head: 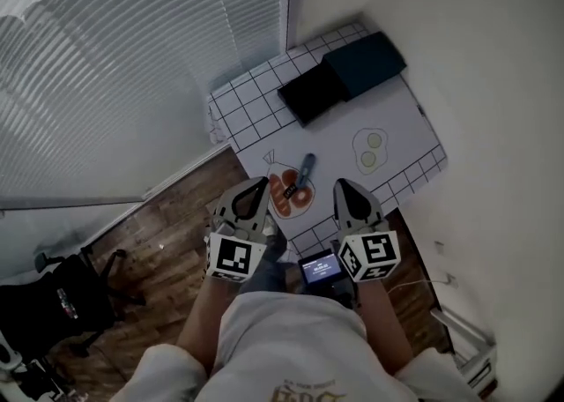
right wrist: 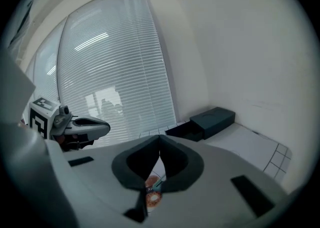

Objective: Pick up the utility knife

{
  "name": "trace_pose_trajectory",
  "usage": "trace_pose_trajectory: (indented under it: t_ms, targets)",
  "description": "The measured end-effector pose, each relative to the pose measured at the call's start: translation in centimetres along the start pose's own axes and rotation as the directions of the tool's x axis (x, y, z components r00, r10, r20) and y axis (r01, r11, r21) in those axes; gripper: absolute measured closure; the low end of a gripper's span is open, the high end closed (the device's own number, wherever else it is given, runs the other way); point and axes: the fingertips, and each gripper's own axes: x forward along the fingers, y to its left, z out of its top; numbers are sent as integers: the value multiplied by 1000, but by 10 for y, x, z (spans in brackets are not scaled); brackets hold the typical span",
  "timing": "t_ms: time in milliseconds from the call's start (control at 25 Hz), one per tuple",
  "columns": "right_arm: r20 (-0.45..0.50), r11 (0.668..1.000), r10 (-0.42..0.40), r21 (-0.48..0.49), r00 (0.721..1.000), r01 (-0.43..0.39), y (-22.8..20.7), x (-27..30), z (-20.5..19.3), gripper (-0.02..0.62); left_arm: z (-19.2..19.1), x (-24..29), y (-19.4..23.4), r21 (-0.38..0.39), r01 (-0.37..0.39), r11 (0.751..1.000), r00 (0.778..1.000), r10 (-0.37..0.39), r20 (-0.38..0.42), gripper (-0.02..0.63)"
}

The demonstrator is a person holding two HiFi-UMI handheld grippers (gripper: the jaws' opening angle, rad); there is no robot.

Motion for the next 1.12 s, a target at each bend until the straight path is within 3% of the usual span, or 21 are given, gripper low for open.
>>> trace_pose_trajectory:
  t_ms: [320, 1000, 1120]
  targets:
    - [-94, 994, -86, 54, 992, 92, -18, 22, -48, 588, -40, 27, 6, -32, 67, 997, 997, -68, -45, 598]
    - [-322, 950, -234, 126, 918, 286, -23, 72, -139, 585, -103, 76, -2, -136, 258, 957, 956, -273, -110, 598]
    - [-367, 945, -237, 130, 900, 301, -18, 83, -152, 526, -106, 81, -3, -141, 284, 948, 947, -300, -113, 598]
